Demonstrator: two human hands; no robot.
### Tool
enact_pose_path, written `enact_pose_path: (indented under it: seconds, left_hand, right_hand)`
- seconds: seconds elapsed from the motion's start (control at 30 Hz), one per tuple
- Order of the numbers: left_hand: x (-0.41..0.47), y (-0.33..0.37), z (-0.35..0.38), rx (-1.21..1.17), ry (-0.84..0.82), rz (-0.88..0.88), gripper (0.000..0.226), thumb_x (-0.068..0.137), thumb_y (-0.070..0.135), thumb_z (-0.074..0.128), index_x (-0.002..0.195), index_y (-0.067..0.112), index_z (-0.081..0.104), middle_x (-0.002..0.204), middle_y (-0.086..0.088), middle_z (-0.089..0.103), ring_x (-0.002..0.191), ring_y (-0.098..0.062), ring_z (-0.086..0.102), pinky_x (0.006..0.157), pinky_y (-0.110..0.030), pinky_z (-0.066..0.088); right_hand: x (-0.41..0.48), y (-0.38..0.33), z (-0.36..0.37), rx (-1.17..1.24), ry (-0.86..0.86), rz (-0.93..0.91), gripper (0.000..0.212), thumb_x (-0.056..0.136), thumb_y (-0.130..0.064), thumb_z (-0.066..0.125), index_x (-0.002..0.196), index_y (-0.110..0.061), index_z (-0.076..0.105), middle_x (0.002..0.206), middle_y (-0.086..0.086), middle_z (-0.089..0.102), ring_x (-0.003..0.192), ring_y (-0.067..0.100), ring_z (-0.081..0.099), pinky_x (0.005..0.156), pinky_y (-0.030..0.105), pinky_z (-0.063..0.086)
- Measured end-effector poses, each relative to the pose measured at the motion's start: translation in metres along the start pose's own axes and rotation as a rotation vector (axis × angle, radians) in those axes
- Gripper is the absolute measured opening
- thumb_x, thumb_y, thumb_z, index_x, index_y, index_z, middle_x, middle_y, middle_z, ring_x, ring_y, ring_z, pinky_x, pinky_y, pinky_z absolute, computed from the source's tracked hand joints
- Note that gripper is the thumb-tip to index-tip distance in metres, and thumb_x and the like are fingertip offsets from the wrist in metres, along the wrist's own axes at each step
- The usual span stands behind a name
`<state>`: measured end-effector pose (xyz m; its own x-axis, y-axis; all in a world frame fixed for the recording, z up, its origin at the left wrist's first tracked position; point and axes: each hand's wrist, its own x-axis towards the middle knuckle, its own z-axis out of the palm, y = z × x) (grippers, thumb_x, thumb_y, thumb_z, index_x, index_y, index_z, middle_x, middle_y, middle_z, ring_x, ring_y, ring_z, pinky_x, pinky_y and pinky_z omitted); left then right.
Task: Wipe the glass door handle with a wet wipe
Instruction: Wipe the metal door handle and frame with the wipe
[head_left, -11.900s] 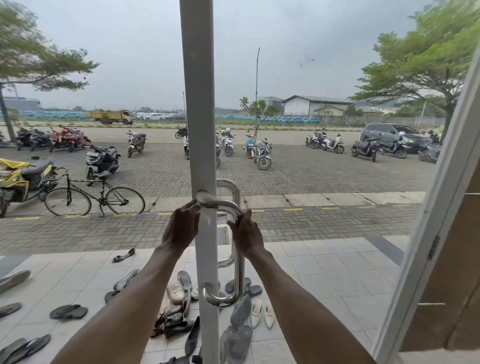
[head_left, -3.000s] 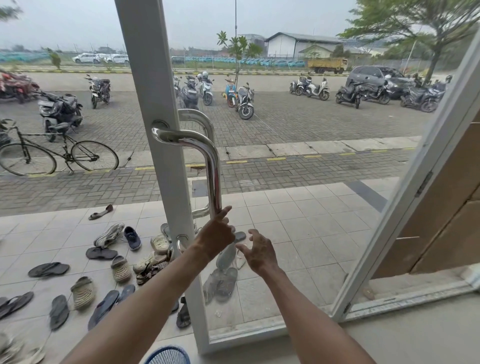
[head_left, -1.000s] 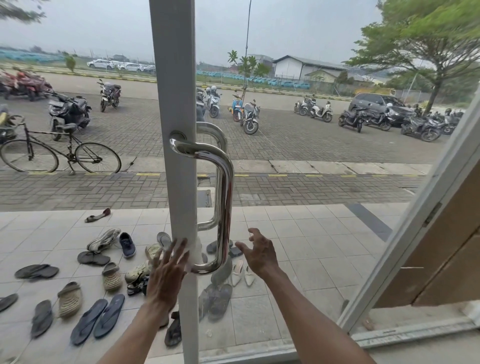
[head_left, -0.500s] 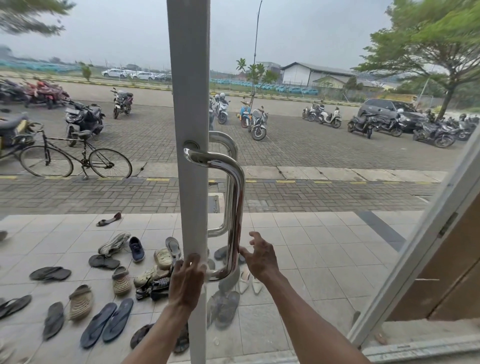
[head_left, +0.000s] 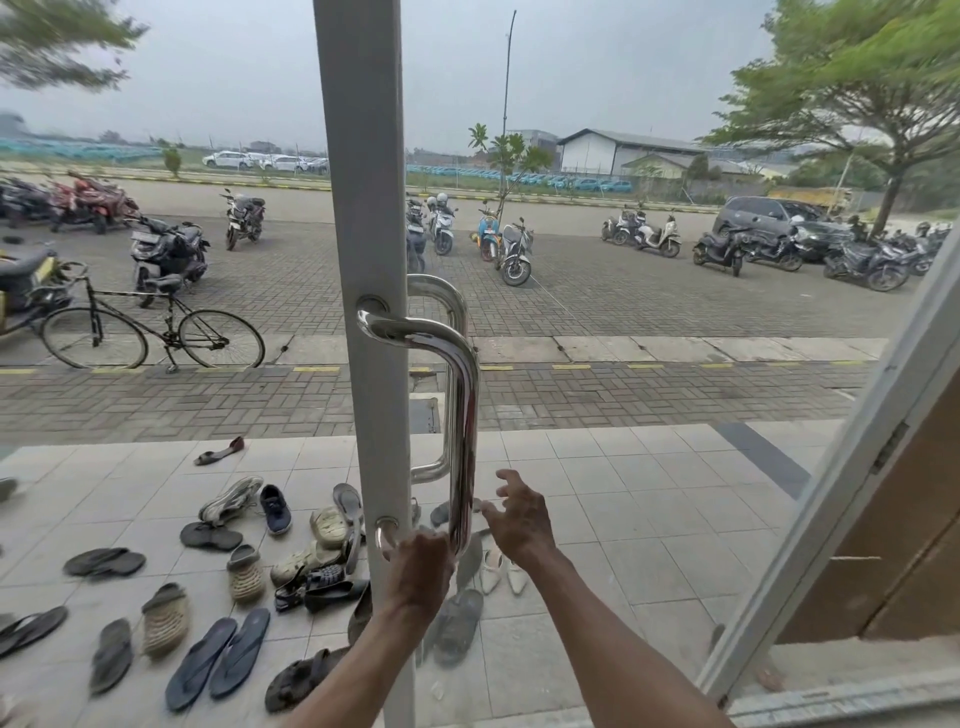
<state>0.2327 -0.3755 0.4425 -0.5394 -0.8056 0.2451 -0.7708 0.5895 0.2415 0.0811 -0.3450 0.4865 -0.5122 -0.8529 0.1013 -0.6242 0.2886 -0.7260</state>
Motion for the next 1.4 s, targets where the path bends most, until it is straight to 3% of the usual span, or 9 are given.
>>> enact_pose_path:
  seconds: [0.3, 0.4, 0.63, 0.77, 0.83, 0.93, 1.13, 1.27, 1.4]
  left_hand:
    - [0.017, -0.007, -0.002, -0.671, 0.012, -0.134, 0.009, 0.075, 0.012, 0.084, 0.072, 0.017, 0.077, 0.069, 0.006, 0.075, 0.063, -0.006, 0.069, 0.06, -0.02, 0.054]
    - [0.013, -0.013, 0.007, -0.76, 0.008, -0.141, 0.007, 0.081, 0.017, 0.08, 0.074, 0.018, 0.079, 0.069, 0.007, 0.076, 0.067, -0.008, 0.072, 0.063, -0.029, 0.059]
    - [0.014, -0.032, 0.024, -0.805, -0.056, -0.127, 0.046, 0.077, 0.054, 0.075, 0.07, 0.008, 0.073, 0.065, -0.008, 0.072, 0.053, -0.011, 0.057, 0.053, -0.028, 0.042]
    - [0.015, -0.036, 0.013, -0.876, -0.178, -0.052, 0.011, 0.076, 0.019, 0.072, 0.069, 0.011, 0.073, 0.067, -0.006, 0.067, 0.062, -0.011, 0.056, 0.06, -0.032, 0.044]
    - [0.017, -0.038, 0.012, -0.857, -0.189, -0.012, 0.014, 0.082, 0.004, 0.068, 0.073, 0.009, 0.076, 0.082, -0.002, 0.069, 0.075, -0.01, 0.062, 0.067, -0.027, 0.05]
    - [0.017, -0.04, 0.015, -0.813, -0.167, -0.019, 0.009, 0.087, -0.003, 0.069, 0.09, 0.0, 0.077, 0.107, -0.008, 0.065, 0.102, -0.016, 0.065, 0.086, -0.024, 0.057]
    - [0.019, -0.026, 0.006, -0.749, -0.075, -0.053, 0.027, 0.083, 0.024, 0.081, 0.059, 0.029, 0.068, 0.059, 0.01, 0.063, 0.053, -0.001, 0.056, 0.052, -0.023, 0.049]
    - [0.025, -0.017, -0.01, -0.9, -0.031, -0.083, 0.023, 0.079, 0.02, 0.084, 0.064, 0.011, 0.07, 0.055, 0.008, 0.058, 0.05, -0.005, 0.046, 0.051, -0.025, 0.037]
    - [0.026, -0.007, -0.048, -0.964, 0.015, -0.069, 0.011, 0.078, 0.011, 0.083, 0.079, 0.002, 0.077, 0.068, -0.003, 0.069, 0.058, -0.004, 0.056, 0.054, -0.021, 0.043]
  right_hand:
    - [-0.014, -0.006, 0.007, 0.009, -0.119, 0.024, 0.056, 0.077, -0.018, 0.07, 0.131, -0.014, 0.055, 0.118, 0.007, 0.068, 0.104, 0.024, 0.065, 0.087, 0.03, 0.052]
    - [-0.019, -0.001, 0.02, -0.035, -0.209, 0.034, 0.047, 0.07, -0.032, 0.081, 0.112, -0.021, 0.064, 0.104, 0.004, 0.067, 0.092, 0.017, 0.064, 0.066, 0.016, 0.051]
    - [-0.028, 0.012, 0.05, 0.113, -0.233, 0.073, 0.032, 0.075, -0.022, 0.084, 0.104, -0.015, 0.071, 0.086, 0.002, 0.07, 0.074, 0.017, 0.072, 0.059, 0.035, 0.062]
    - [-0.031, 0.011, 0.058, 0.163, -0.164, 0.043, 0.03, 0.073, -0.053, 0.071, 0.091, -0.029, 0.073, 0.075, -0.01, 0.069, 0.076, 0.016, 0.069, 0.078, 0.037, 0.058]
    - [-0.032, 0.01, 0.053, 0.207, -0.137, 0.038, 0.011, 0.074, -0.033, 0.081, 0.073, -0.036, 0.07, 0.055, -0.021, 0.061, 0.061, -0.002, 0.06, 0.066, 0.024, 0.054]
    - [-0.028, 0.012, 0.045, 0.266, -0.145, 0.032, 0.026, 0.069, -0.02, 0.088, 0.063, -0.034, 0.068, 0.048, -0.023, 0.058, 0.05, -0.008, 0.054, 0.052, 0.011, 0.044]
    - [-0.017, 0.014, 0.026, 0.227, -0.16, -0.018, 0.015, 0.067, -0.022, 0.091, 0.07, -0.017, 0.077, 0.06, -0.015, 0.066, 0.054, -0.009, 0.058, 0.057, 0.01, 0.045]
    - [-0.011, 0.004, 0.004, 0.226, -0.125, -0.059, 0.021, 0.061, -0.027, 0.092, 0.077, -0.023, 0.08, 0.066, -0.01, 0.072, 0.063, 0.0, 0.066, 0.063, 0.026, 0.055]
    - [-0.009, -0.023, -0.024, 0.233, -0.116, -0.112, 0.018, 0.063, -0.025, 0.091, 0.076, -0.02, 0.079, 0.061, -0.011, 0.07, 0.057, 0.0, 0.062, 0.055, 0.022, 0.05]
